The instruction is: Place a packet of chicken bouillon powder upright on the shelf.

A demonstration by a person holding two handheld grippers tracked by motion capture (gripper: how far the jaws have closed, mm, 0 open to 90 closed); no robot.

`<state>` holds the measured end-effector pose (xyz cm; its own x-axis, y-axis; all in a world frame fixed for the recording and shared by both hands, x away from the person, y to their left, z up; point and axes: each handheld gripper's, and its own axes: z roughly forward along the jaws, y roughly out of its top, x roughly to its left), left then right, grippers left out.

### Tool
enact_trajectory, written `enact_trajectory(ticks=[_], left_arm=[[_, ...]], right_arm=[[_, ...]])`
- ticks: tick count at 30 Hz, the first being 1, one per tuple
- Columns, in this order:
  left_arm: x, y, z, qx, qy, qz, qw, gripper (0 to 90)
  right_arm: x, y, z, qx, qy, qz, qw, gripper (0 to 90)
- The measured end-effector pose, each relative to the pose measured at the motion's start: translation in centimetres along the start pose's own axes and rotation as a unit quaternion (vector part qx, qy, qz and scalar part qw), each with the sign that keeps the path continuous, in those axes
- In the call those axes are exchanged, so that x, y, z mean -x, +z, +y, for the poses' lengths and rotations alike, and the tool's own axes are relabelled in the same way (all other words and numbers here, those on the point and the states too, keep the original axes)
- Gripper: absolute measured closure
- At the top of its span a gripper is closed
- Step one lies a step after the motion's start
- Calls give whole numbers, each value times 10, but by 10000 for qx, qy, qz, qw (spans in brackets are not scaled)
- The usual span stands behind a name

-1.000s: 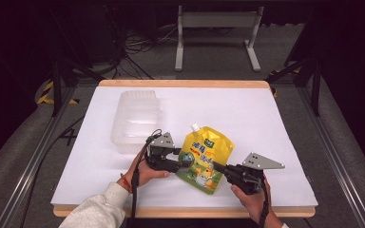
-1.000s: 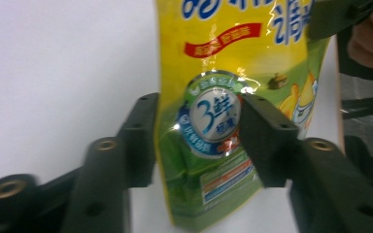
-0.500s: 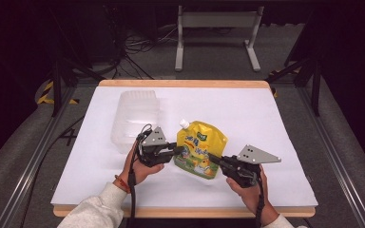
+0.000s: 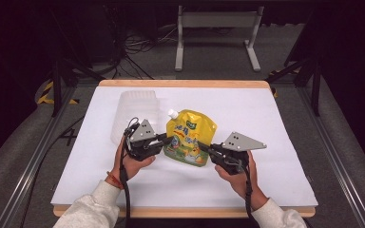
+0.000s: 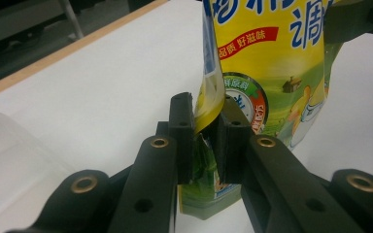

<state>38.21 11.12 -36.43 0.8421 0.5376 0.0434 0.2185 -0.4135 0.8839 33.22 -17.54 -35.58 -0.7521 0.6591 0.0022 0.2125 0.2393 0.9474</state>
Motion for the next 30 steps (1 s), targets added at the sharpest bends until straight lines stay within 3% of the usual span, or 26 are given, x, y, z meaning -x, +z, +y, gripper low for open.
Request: enact_trajectory(ticks=[5,12,16,22,30], left_arm=[[-8,-6,2,80,-8,167,9998,801],[-25,-21,1,284,-222,276,9990,806],[-36,-30,2,381,-236,417,9981,807],[-57,-40,2,580,-378,586,9959,807],[-75,-48,3,714,-327,859,9932,804]], right_arm=[[2,11,11,26,-48,4,10000,900],[1,29,30,119,-436,6,9990,899],[-1,42,39,202,-586,58,9981,899],[1,63,52,392,-565,134,9975,899],[-1,85,66,506,-665,83,9965,900]])
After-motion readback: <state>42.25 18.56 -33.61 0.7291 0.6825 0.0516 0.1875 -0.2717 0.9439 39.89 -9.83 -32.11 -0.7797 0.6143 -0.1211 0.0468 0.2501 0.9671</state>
